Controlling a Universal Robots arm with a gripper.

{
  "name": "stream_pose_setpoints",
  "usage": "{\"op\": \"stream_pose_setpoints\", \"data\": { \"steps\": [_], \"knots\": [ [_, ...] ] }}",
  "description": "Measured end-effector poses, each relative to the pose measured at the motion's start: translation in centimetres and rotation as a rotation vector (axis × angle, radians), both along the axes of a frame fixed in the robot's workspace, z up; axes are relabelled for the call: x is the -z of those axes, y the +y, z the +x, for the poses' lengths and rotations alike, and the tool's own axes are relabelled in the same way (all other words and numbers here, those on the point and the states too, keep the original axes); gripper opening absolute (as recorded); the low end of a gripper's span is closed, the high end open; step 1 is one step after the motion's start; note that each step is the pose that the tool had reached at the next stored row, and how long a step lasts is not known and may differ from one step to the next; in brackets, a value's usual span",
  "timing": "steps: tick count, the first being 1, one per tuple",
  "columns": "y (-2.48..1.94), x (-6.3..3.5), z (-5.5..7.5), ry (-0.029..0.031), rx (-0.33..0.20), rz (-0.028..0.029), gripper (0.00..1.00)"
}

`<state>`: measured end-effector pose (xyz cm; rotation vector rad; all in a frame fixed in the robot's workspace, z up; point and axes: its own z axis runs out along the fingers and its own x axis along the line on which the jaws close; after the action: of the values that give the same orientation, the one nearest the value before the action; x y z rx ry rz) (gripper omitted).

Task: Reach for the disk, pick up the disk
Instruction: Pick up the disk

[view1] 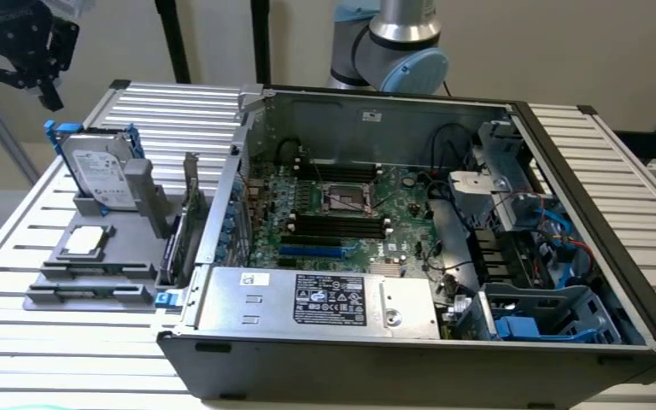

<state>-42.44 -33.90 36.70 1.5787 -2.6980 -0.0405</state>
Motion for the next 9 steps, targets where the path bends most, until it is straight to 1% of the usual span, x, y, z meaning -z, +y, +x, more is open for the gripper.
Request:
{"op": "stream_pose_setpoints", "data": {
  "steps": [6,9],
  "knots": [
    [0.0,0.05,0.0,-0.001,-0.107,0.0001,0.11],
    [0.0,0.05,0.0,-0.0012,-0.149,0.0001,0.11]
  ]
}}
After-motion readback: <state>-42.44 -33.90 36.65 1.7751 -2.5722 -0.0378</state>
